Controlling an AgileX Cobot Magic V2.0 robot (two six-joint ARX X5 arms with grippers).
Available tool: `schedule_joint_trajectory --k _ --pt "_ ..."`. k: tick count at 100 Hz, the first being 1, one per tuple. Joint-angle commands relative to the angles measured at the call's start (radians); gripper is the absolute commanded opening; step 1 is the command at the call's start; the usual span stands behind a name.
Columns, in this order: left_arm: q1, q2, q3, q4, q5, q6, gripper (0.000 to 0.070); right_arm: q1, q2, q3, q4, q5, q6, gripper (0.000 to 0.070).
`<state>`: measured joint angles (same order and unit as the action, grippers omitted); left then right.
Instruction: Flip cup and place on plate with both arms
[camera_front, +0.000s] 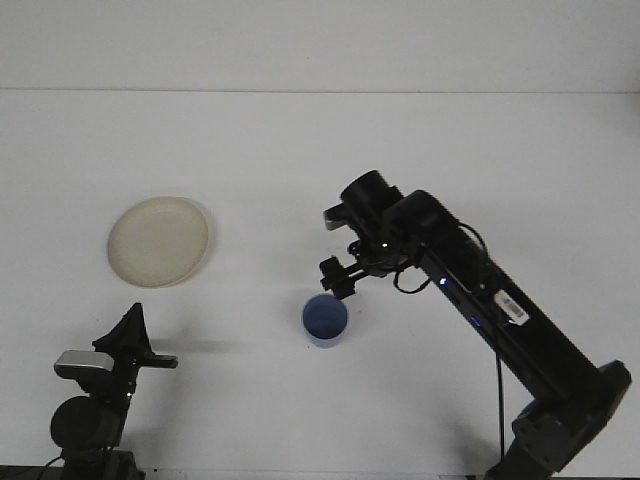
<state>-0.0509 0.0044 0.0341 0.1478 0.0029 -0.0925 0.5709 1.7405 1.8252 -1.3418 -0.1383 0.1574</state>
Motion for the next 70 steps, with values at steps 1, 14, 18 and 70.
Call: schedule_joint_trajectory --k 1,14,18,70 --pt "-0.003 -0.001 -0.019 0.010 0.002 0.001 0.0011 -0.050 -0.016 0.028 -0.028 0.006 -0.040 0.0541" --pt "-0.003 -0.001 -0.019 0.011 0.001 0.001 0.0011 -0.172 -0.076 0.024 -0.028 0.006 -0.062 0.0541" --pt "-0.003 -0.001 -0.019 0.011 0.001 0.001 0.0011 -0.209 -0.095 0.020 -0.028 0.006 -0.068 0.0541" --pt "-0.003 -0.001 -0.019 0.011 0.001 0.001 0.0011 -0.597 -0.522 -0.402 0.192 0.007 -0.111 0.0541"
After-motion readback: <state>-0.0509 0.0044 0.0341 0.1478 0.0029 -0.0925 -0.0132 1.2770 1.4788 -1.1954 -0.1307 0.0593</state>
